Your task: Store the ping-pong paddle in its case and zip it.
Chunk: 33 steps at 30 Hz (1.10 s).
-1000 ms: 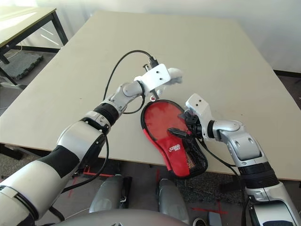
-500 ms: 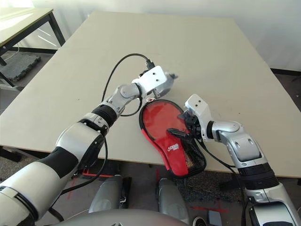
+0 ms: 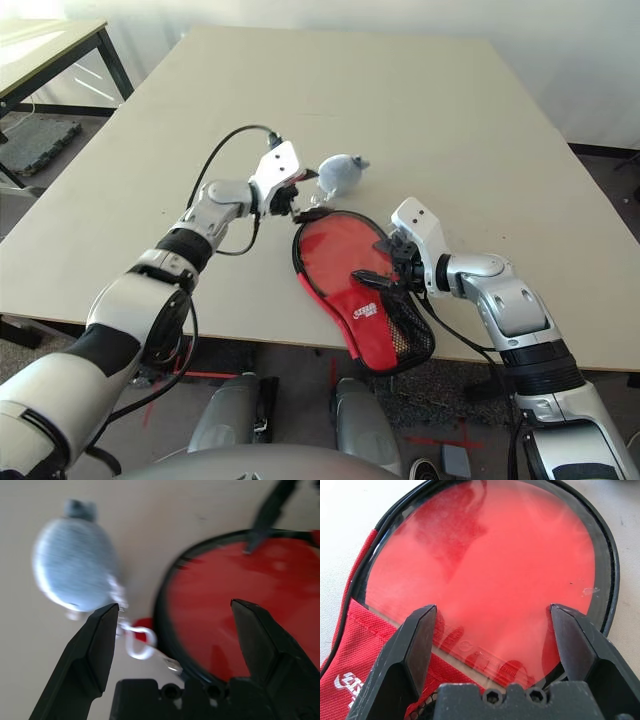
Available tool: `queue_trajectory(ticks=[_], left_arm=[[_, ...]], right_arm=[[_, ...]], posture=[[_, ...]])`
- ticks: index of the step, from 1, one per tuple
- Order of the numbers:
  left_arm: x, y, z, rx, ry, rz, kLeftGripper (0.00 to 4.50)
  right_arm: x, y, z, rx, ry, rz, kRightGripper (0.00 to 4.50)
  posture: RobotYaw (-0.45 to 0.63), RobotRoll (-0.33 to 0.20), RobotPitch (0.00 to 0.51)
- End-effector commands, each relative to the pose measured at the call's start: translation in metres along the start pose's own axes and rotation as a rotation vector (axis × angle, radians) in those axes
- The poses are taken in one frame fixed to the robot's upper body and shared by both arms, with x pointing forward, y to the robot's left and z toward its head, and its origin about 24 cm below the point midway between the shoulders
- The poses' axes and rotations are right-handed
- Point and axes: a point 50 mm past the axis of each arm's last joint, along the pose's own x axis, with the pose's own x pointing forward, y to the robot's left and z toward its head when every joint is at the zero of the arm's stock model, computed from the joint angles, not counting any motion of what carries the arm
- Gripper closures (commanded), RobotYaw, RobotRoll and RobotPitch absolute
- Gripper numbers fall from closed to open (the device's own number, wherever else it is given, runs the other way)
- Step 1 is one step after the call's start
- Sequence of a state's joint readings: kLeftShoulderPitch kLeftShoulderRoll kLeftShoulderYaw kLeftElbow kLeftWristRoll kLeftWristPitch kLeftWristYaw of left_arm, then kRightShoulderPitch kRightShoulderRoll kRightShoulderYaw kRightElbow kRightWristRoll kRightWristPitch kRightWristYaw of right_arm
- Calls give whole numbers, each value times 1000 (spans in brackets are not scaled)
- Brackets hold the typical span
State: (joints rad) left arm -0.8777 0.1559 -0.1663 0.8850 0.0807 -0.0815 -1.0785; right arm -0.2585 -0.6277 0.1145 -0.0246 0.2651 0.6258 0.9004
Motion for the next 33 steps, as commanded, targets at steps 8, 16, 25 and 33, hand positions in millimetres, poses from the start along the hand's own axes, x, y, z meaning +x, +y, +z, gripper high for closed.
queue_trajectory(ticks=[8,16,25,33], left_arm=[[8,-40,-7,9,156,-186,14],[9,-44,-4,123,279,-221,14],[12,-47,-5,98,271,-227,14],[16,-52,-3,79,260,-240,14]], right_arm=[[-3,-12,-14,41,87,-28,0],[-15,-29,17,27,-25,-90,0],[-12,-64,80,-22,-287,-273,0],[32,-77,107,-94,-321,-375,0]], posture=[[117,0,73],[117,0,78],[121,0,80],[153,0,90]])
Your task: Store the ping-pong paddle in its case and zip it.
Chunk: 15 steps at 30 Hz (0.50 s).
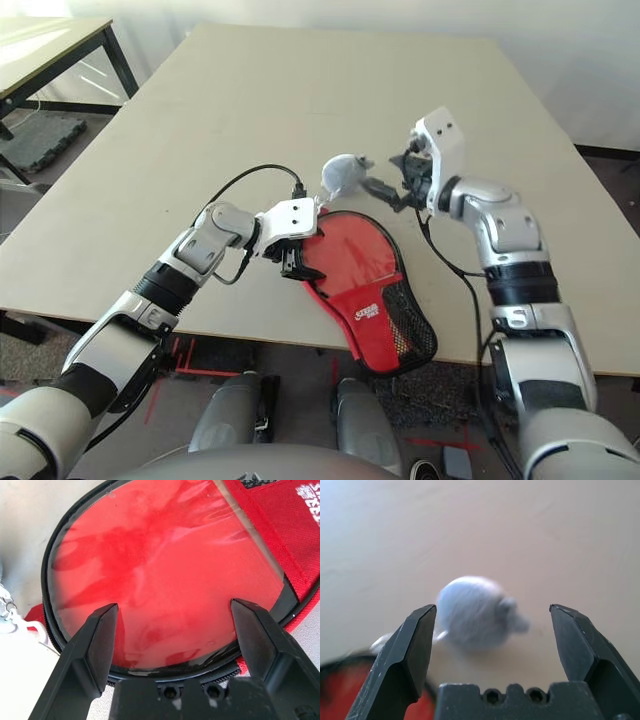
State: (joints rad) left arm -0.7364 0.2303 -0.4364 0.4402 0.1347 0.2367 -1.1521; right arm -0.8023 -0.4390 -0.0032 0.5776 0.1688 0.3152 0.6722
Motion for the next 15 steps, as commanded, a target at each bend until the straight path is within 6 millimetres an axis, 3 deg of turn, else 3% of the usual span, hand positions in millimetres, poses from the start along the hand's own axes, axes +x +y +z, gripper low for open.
queue_trajectory(ticks=[1,11,15], left_arm=[[9,-9,-4,-18,29,-38,14],[11,-18,-5,-28,29,-47,14],[12,-20,-4,-31,26,-46,0]], right_arm=[[17,4,-5,-42,29,-14,0],[41,12,-23,-15,159,-28,0],[41,12,-25,1,173,-35,957]], posture=[[156,0,92],[189,0,100],[193,0,103]])
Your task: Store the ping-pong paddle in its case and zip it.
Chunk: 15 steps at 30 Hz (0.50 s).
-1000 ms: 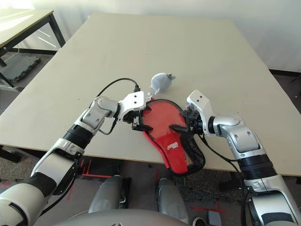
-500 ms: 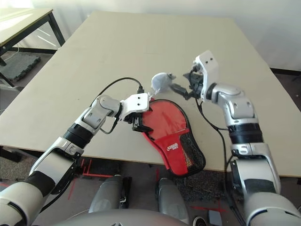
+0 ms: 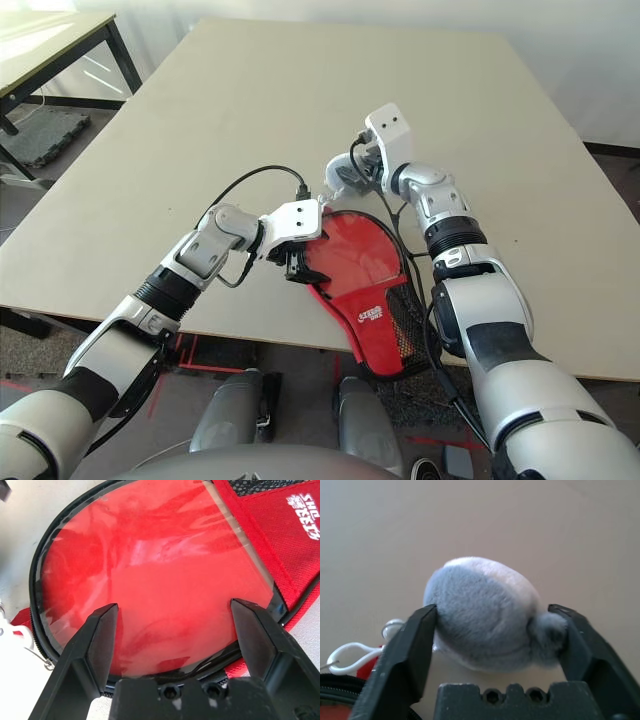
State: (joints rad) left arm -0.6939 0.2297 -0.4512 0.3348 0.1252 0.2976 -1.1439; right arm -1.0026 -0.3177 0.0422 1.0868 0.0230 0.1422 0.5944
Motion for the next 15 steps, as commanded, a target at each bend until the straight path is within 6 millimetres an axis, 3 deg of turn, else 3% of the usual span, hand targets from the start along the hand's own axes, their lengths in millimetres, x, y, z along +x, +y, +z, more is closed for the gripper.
queue_trajectory(ticks=[1,9,11,15], left_arm=[[9,-10,-11,-33,45,-38,0],[14,-15,-6,-54,13,-51,0],[16,-16,-6,-57,14,-54,0],[20,-21,-6,-69,20,-65,0]], right_arm=[[0,-3,3,-9,2,-18,1280],[-9,-23,6,-31,-7,-112,4113],[-12,-27,8,-34,-11,-122,4438],[-16,-35,13,-38,-20,-160,4440]], posture=[[193,0,103],[190,0,109],[187,0,110],[185,0,114]])
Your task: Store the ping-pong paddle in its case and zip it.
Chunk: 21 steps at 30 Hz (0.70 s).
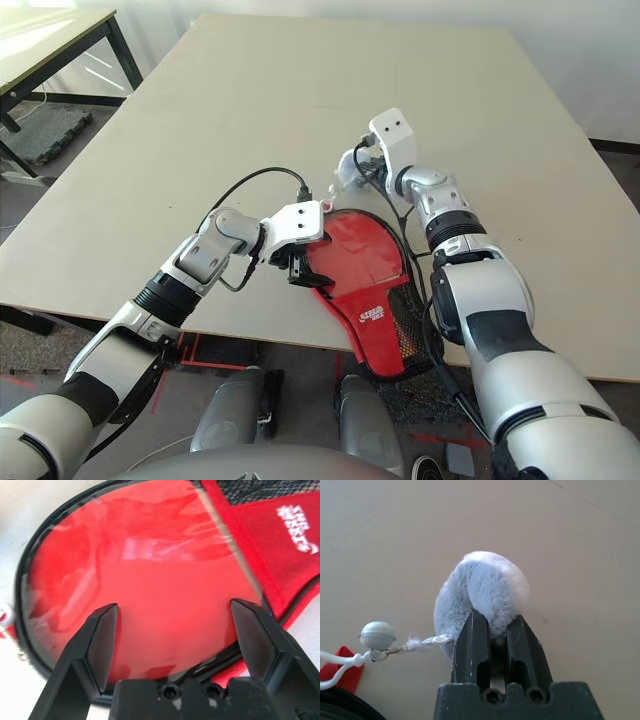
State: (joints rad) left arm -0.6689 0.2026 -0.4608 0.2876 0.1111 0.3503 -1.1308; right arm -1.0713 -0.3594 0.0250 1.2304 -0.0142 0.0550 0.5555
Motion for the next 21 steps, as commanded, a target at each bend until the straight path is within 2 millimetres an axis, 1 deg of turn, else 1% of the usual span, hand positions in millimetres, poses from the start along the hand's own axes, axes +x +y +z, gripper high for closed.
queue_trajectory(ticks=[1,6,13,16,19,21], left_arm=[[13,-13,-12,-44,49,-52,0],[14,-16,-12,-59,47,-61,0],[15,-20,-13,-76,44,-70,0],[16,-20,-13,-73,48,-74,0],[17,-18,-14,-68,52,-78,0],[17,-17,-14,-64,55,-80,0]], right_arm=[[-8,-18,10,-5,-25,-80,4440],[-12,-26,10,3,-25,-120,4440],[-28,-48,1,20,-9,-199,4440],[-42,-63,-7,21,10,-230,4440],[-60,-79,-21,24,43,-250,4440],[-69,-85,-29,26,61,-249,4440]], posture=[[186,0,114],[190,0,117],[184,0,119],[175,0,120],[148,0,122],[133,0,122]])
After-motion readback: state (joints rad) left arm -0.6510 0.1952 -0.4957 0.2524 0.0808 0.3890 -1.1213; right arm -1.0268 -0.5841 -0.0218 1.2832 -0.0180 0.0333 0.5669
